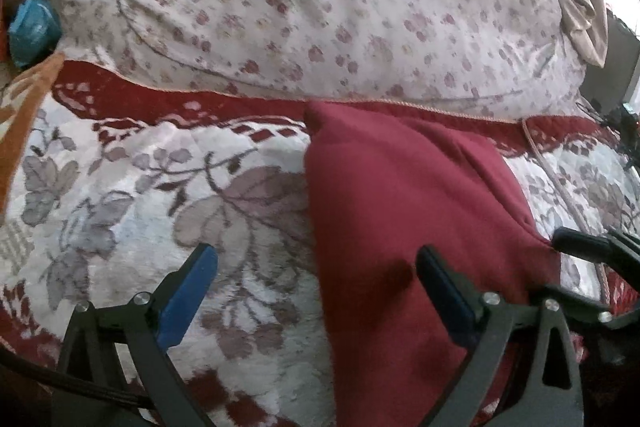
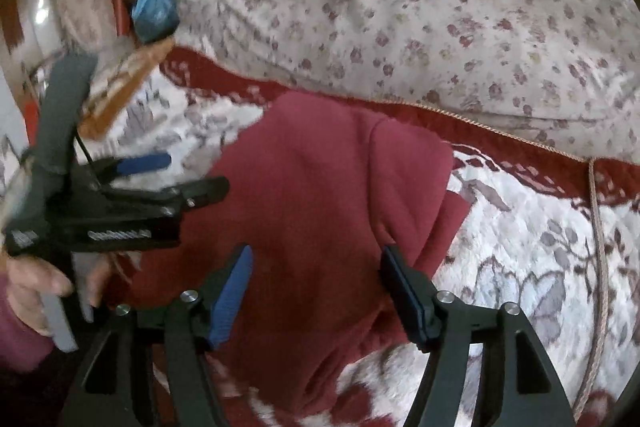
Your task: Fold small clothes
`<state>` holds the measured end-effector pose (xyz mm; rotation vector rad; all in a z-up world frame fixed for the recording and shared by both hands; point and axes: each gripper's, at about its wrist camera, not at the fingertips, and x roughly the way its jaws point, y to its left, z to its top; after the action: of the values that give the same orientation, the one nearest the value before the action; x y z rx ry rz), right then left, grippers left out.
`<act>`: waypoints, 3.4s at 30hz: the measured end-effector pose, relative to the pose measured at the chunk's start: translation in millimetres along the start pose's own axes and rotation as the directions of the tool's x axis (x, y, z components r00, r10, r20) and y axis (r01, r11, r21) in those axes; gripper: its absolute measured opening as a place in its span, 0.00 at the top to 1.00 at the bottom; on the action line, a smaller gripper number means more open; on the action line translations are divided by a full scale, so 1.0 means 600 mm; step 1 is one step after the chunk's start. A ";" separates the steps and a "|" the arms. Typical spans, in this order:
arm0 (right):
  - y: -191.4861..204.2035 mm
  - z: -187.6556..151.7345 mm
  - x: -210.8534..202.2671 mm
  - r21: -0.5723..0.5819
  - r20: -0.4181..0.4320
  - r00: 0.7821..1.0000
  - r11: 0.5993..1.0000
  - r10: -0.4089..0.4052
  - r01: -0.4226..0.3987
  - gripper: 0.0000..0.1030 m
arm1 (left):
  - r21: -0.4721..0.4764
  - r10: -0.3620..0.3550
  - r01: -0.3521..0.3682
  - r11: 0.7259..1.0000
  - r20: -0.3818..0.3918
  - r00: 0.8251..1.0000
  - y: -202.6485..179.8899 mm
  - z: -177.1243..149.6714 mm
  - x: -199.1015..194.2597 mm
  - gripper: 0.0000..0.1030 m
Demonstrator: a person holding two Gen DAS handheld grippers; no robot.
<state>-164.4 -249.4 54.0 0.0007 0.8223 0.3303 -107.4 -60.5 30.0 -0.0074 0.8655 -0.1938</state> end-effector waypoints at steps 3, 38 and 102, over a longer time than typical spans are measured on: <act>-0.007 0.001 -0.017 0.092 0.026 1.000 0.996 -0.015 0.012 0.22 | 0.004 0.014 -0.014 1.000 0.017 1.000 0.003 -0.001 -0.014 0.04; 0.020 0.003 -0.004 0.200 -0.027 0.989 0.969 -0.145 0.147 0.10 | 0.043 0.128 -0.134 0.990 0.133 0.983 0.014 -0.014 -0.073 0.04; 0.012 0.001 0.011 0.197 -0.039 0.989 0.969 -0.143 0.148 0.06 | 0.049 0.127 -0.134 0.990 0.120 0.985 0.016 -0.021 -0.062 0.04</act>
<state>-161.7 -240.4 50.4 0.1234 0.8721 0.1089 -138.5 -43.6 49.2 0.0903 0.7406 -0.0936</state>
